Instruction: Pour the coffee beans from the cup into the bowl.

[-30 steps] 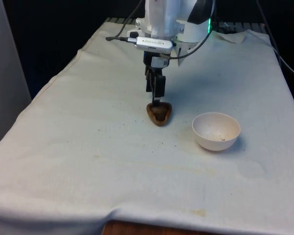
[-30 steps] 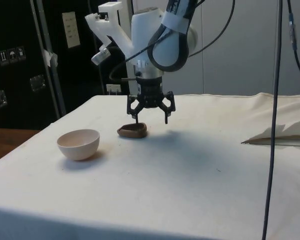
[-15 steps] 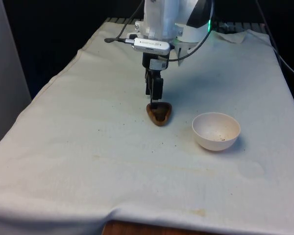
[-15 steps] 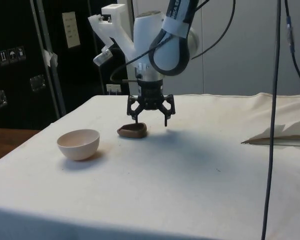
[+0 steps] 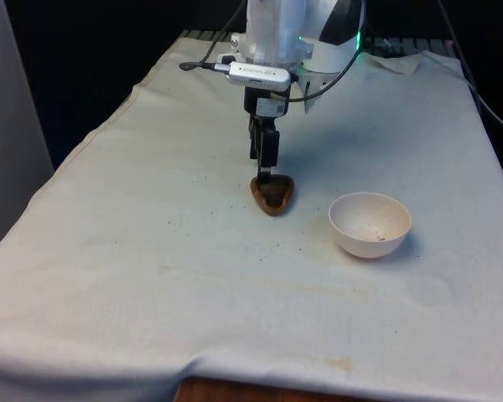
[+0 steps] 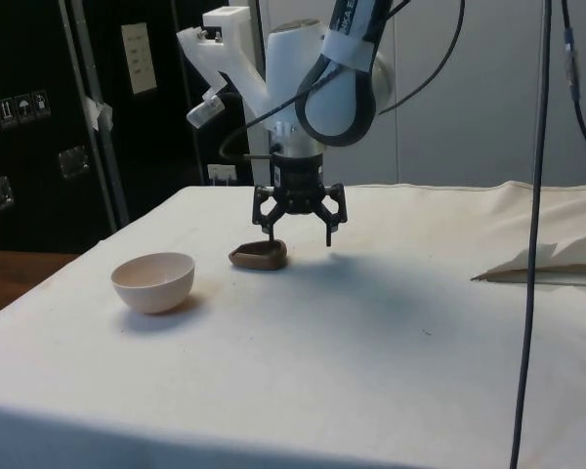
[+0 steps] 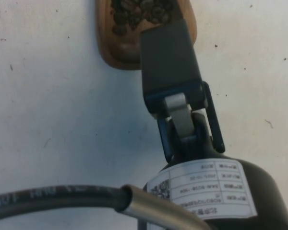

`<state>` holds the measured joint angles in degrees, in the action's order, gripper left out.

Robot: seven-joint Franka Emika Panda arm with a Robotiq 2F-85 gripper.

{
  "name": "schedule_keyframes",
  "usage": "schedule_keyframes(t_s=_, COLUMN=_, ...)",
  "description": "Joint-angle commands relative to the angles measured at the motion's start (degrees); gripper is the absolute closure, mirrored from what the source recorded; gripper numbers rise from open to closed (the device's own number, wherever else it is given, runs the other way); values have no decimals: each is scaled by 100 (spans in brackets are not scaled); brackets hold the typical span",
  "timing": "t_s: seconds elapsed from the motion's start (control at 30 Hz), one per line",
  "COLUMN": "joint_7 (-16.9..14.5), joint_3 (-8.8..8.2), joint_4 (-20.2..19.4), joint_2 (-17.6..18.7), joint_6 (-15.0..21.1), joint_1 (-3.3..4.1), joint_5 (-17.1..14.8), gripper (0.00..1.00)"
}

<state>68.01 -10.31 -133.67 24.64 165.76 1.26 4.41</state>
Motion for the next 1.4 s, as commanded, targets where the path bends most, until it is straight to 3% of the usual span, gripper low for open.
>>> schedule_keyframes(t_s=0.0, joint_7=74, joint_3=-40, joint_4=-40, joint_2=-29, joint_6=69, joint_1=46, joint_5=11, gripper=0)
schedule_keyframes(t_s=0.03, joint_7=6, joint_3=0, joint_4=0, joint_2=0, joint_6=0, joint_1=0, joint_5=0, gripper=0)
schedule_keyframes(t_s=0.07, joint_7=86, joint_3=-40, joint_4=-40, joint_2=-23, joint_6=63, joint_1=46, joint_5=6, gripper=0)
schedule_keyframes(t_s=0.27, joint_7=115, joint_3=-23, joint_4=-17, joint_2=-11, joint_6=46, joint_1=34, joint_5=0, gripper=0)
schedule_keyframes(t_s=0.3, joint_7=57, joint_3=6, joint_4=0, joint_2=0, joint_6=0, joint_1=6, joint_5=0, gripper=0)
schedule_keyframes(t_s=0.33, joint_7=115, joint_3=-23, joint_4=-11, joint_2=-6, joint_6=40, joint_1=34, joint_5=0, gripper=0)
schedule_keyframes(t_s=0.57, joint_7=109, joint_3=-17, joint_4=-6, joint_2=0, joint_6=17, joint_1=34, joint_5=-6, gripper=0)
schedule_keyframes(t_s=0.6, joint_7=57, joint_3=6, joint_4=0, joint_2=0, joint_6=-11, joint_1=6, joint_5=0, gripper=0)
schedule_keyframes(t_s=0.7, joint_7=109, joint_3=-11, joint_4=0, joint_2=0, joint_6=6, joint_1=34, joint_5=-6, gripper=2)
schedule_keyframes(t_s=0.83, joint_7=115, joint_3=-11, joint_4=0, joint_2=0, joint_6=0, joint_1=34, joint_5=-6, gripper=31)
schedule_keyframes(t_s=0.9, joint_7=57, joint_3=6, joint_4=0, joint_2=0, joint_6=-17, joint_1=6, joint_5=0, gripper=42)
schedule_keyframes(t_s=0.97, joint_7=115, joint_3=-11, joint_4=0, joint_2=0, joint_6=-6, joint_1=34, joint_5=-6, gripper=48)
schedule_keyframes(t_s=1.0, joint_7=115, joint_3=-11, joint_4=0, joint_2=0, joint_6=-6, joint_1=34, joint_5=-6, gripper=58)
schedule_keyframes(t_s=1.2, joint_7=63, joint_3=6, joint_4=6, joint_2=0, joint_6=-23, joint_1=11, joint_5=0, gripper=90)
schedule_keyframes(t_s=1.23, joint_7=115, joint_3=-11, joint_4=6, joint_2=0, joint_6=0, joint_1=34, joint_5=-6, gripper=96)
schedule_keyframes(t_s=1.37, joint_7=92, joint_3=-6, joint_4=6, joint_2=-6, joint_6=-17, joint_1=23, joint_5=-6, gripper=100)
